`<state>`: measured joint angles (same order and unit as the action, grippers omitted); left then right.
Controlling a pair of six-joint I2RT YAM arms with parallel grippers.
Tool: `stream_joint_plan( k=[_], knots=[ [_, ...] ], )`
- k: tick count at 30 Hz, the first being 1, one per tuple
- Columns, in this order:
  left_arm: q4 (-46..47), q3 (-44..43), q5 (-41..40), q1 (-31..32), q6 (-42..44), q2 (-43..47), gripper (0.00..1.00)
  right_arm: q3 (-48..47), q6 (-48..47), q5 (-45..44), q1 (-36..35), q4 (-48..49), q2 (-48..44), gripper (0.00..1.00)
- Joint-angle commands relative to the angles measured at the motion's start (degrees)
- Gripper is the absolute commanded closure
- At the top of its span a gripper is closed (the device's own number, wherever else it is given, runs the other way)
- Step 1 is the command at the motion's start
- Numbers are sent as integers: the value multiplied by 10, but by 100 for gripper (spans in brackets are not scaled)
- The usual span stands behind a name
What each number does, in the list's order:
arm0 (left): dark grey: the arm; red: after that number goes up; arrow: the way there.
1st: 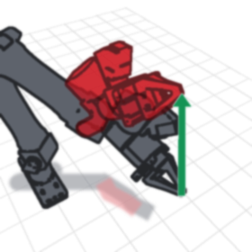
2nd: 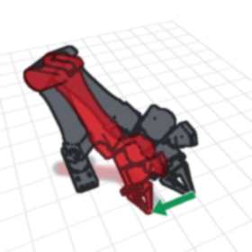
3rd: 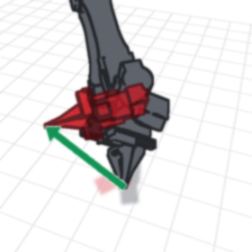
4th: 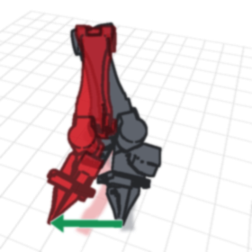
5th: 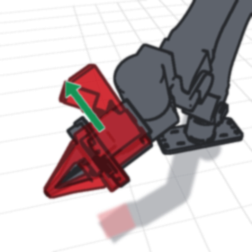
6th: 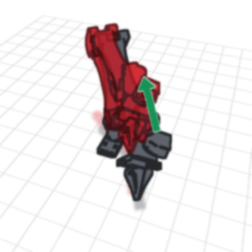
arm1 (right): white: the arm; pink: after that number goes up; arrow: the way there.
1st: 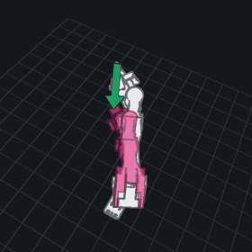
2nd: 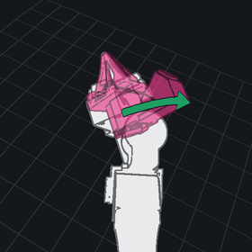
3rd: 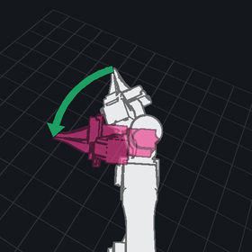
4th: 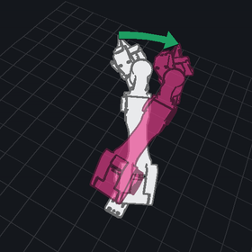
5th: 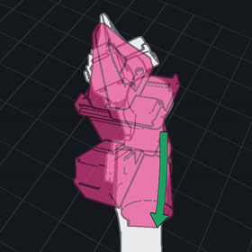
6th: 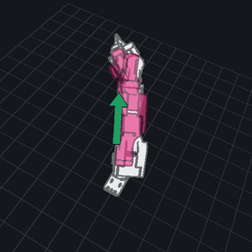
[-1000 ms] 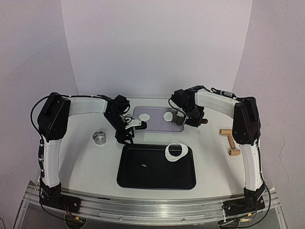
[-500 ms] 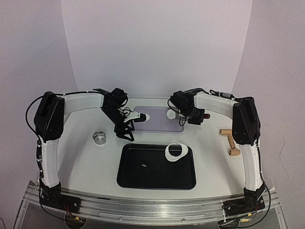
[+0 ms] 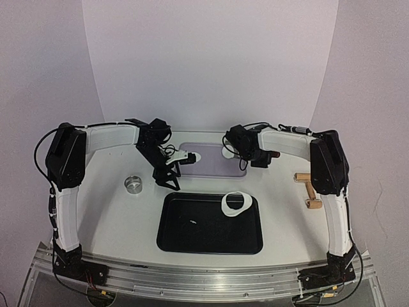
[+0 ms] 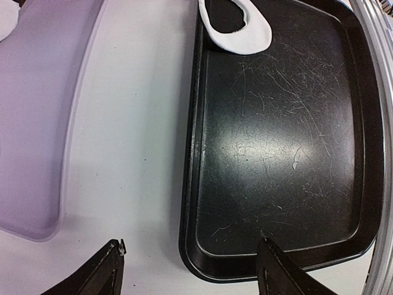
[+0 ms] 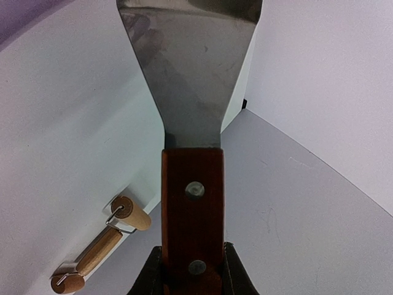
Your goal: Roll out the dumpling wrappers from the dough
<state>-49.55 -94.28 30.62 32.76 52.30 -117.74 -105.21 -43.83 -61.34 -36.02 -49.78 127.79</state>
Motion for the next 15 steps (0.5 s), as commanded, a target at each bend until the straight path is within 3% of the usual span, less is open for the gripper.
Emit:
stream_joint_plan(
  k=[1, 15],
  knots=[
    [-10, -11, 20, -6, 7, 35, 27, 16, -34, 23, -12, -19, -36, 100],
    [-22, -17, 39, -8, 15, 30, 27, 109, -72, 37, -31, 35, -107, 100]
  ],
)
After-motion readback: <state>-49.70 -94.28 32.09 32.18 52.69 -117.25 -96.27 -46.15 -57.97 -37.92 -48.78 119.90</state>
